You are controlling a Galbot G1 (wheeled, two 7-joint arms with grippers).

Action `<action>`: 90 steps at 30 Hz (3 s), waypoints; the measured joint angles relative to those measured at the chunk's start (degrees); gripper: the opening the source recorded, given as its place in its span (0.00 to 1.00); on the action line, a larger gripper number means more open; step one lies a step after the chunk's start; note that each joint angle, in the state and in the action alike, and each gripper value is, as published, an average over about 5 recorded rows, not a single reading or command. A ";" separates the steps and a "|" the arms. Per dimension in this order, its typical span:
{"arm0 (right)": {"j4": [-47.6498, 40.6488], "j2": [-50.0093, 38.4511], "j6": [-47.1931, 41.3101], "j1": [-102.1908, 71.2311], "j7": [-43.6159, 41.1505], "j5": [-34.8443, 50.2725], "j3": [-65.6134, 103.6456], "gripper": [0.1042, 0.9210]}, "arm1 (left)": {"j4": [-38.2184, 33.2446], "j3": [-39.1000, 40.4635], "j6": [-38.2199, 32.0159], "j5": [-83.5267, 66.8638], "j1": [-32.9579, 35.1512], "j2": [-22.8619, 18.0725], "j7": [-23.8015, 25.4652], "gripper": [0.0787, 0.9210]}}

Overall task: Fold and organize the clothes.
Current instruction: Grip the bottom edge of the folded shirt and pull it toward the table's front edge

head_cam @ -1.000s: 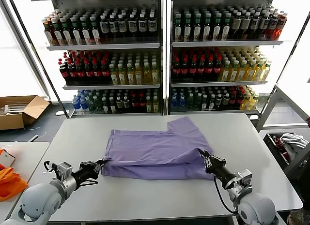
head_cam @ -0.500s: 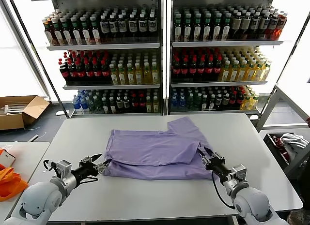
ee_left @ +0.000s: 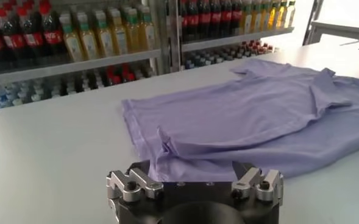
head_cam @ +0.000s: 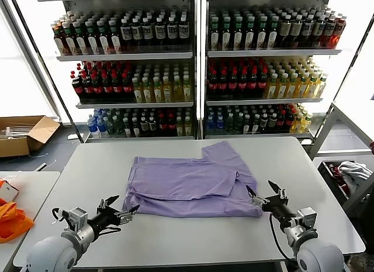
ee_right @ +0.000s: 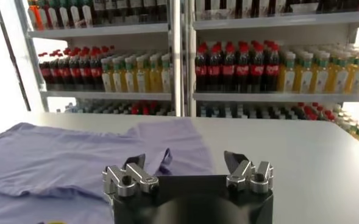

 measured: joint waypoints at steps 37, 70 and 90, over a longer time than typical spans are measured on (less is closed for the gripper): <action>-0.20 2.65 -3.40 -1.34 2.09 -1.24 -4.99 0.02 | 8.01 3.56 -3.48 -8.19 -3.13 -5.69 -11.49 0.23; 13.20 2.89 -6.59 -22.86 -1.48 -3.95 4.27 0.00 | -8.81 -6.06 -3.99 -3.57 17.17 -9.87 -11.06 0.02; 16.62 0.52 -4.54 -20.93 -3.41 -0.50 8.27 0.50 | -18.06 -13.97 -4.15 -1.23 29.06 -12.80 -9.23 0.37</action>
